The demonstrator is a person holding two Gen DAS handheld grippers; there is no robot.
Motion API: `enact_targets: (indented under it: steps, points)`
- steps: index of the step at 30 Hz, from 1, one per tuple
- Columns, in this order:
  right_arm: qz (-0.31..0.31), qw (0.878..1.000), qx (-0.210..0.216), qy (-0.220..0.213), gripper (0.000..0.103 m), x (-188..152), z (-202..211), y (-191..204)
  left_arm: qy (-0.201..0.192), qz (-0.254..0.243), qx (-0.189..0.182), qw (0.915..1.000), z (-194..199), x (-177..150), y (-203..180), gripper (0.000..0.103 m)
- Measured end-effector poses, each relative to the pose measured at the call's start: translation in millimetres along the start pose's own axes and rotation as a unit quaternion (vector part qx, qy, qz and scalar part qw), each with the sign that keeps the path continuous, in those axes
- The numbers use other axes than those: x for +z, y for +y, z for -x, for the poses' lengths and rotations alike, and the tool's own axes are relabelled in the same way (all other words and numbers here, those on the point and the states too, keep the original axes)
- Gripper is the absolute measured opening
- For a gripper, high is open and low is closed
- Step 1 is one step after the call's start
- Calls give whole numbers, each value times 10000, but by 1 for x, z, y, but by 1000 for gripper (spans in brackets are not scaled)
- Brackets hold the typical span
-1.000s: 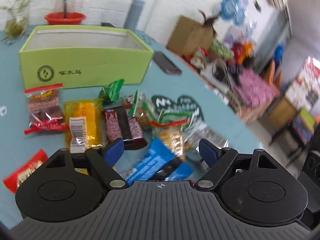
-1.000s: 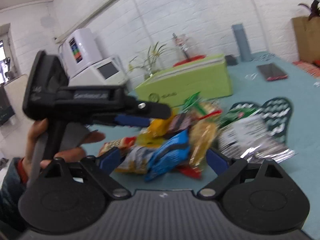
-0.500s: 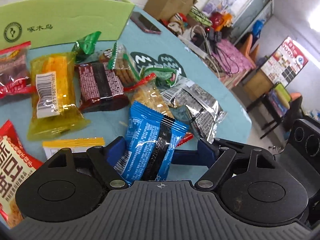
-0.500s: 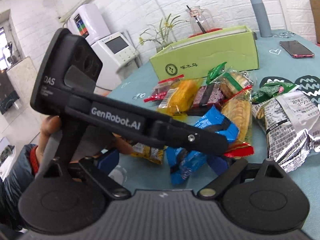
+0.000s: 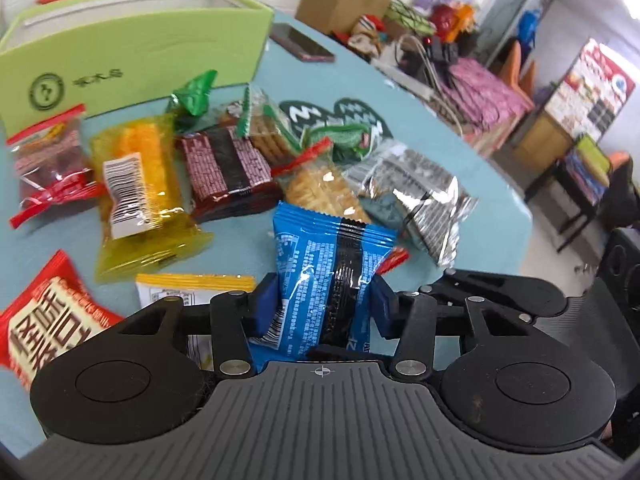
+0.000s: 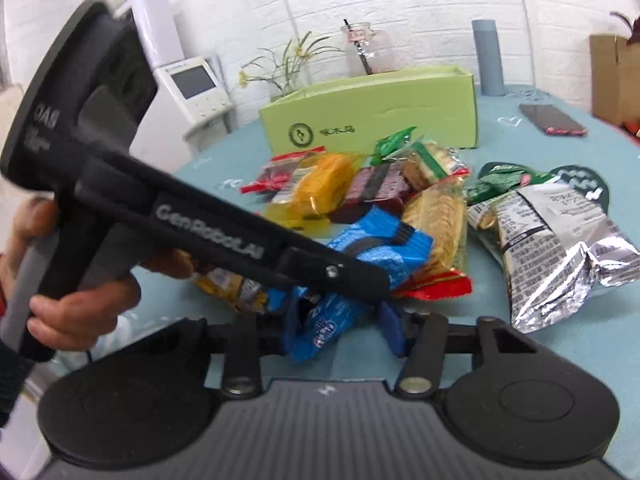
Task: Organize snacks
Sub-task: 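Grasp the blue biscuit pack with the left gripper and lift it, then lower the blue pack into the green box and open the left gripper, then move the left gripper to the red broad-bean snack bag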
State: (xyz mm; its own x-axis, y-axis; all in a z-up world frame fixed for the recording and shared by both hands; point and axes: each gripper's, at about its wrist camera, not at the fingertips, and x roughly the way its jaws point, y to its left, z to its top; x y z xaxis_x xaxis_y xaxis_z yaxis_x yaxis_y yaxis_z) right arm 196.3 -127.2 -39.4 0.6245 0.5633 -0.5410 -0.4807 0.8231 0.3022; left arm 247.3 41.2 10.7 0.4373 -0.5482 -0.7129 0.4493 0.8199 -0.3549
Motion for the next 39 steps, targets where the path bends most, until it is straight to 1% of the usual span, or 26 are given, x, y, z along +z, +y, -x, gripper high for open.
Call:
enact_targets:
  steps: [2, 5, 7, 9, 13, 15, 17, 19, 21, 22, 23, 24, 25, 26, 27, 28, 30, 31, 34, 35, 37, 38, 39]
  points:
    - [113, 9998, -10, -192, 55, 13, 10, 4, -268, 152, -107, 9995, 14, 6, -1, 28]
    - [346, 9984, 9, -454, 58, 39, 17, 6, -613, 316, -213, 9974, 31, 27, 1, 29]
    - [492, 9971, 29, -577, 59, 64, 11, 2, -815, 347, -192, 9959, 37, 50, 4, 29]
    - [714, 9953, 1, -649, 59, 92, -1, -4, -1005, 374, -88, 9942, 38, 79, 10, 29]
    - [1093, 9917, -98, -663, 59, 155, -39, -21, -1260, 402, 212, 9910, 27, 149, 31, 29]
    - [1193, 9910, -128, -588, 59, 187, -66, -35, -1299, 462, 323, 9899, 16, 184, 45, 29]
    - [1142, 9926, -75, -416, 60, 213, -93, -51, -1248, 516, 391, 9901, 0, 213, 59, 29]
    - [1054, 9942, -19, -195, 61, 232, -123, -70, -1149, 611, 509, 9902, -22, 236, 78, 29]
    - [944, 9955, 6, 35, 61, 242, -150, -87, -1028, 602, 623, 9909, -46, 251, 94, 28]
    - [927, 9956, -11, 130, 61, 244, -161, -93, -980, 610, 652, 9912, -57, 255, 102, 29]
    - [954, 9953, -100, 140, 67, 245, -172, -100, -949, 634, 672, 9912, -65, 258, 109, 32]
    - [958, 9951, -176, 148, 72, 244, -177, -106, -938, 649, 696, 9910, -75, 258, 116, 39]
    - [961, 9950, -243, 116, 79, 243, -178, -110, -984, 653, 726, 9904, -77, 257, 120, 42]
    - [971, 9949, -286, 38, 79, 242, -173, -113, -1063, 654, 774, 9892, -76, 256, 123, 47]
    - [972, 9948, -301, -37, 79, 241, -166, -114, -1212, 653, 804, 9872, -69, 253, 123, 52]
    - [969, 9947, -311, -150, 81, 241, -160, -117, -1359, 658, 798, 9853, -61, 250, 123, 54]
    - [1008, 9935, -345, -407, 88, 241, -140, -113, -1563, 662, 791, 9823, -42, 246, 117, 56]
    - [1037, 9925, -365, -530, 95, 240, -128, -110, -1653, 639, 783, 9810, -31, 242, 112, 56]
    - [1132, 9893, -292, -867, 95, 232, -85, -93, -1906, 578, 737, 9772, 4, 224, 92, 64]
    - [1153, 9885, -240, -949, 95, 228, -73, -86, -1984, 548, 723, 9759, 15, 217, 85, 68]
    - [1191, 9867, -133, -1096, 95, 216, -48, -69, -2119, 464, 759, 9732, 39, 197, 68, 69]
    - [1207, 9861, -82, -1135, 103, 209, -39, -62, -2176, 421, 763, 9721, 50, 184, 61, 71]
    - [1226, 9853, -20, -1191, 103, 200, -29, -54, -2212, 391, 760, 9715, 60, 172, 55, 76]
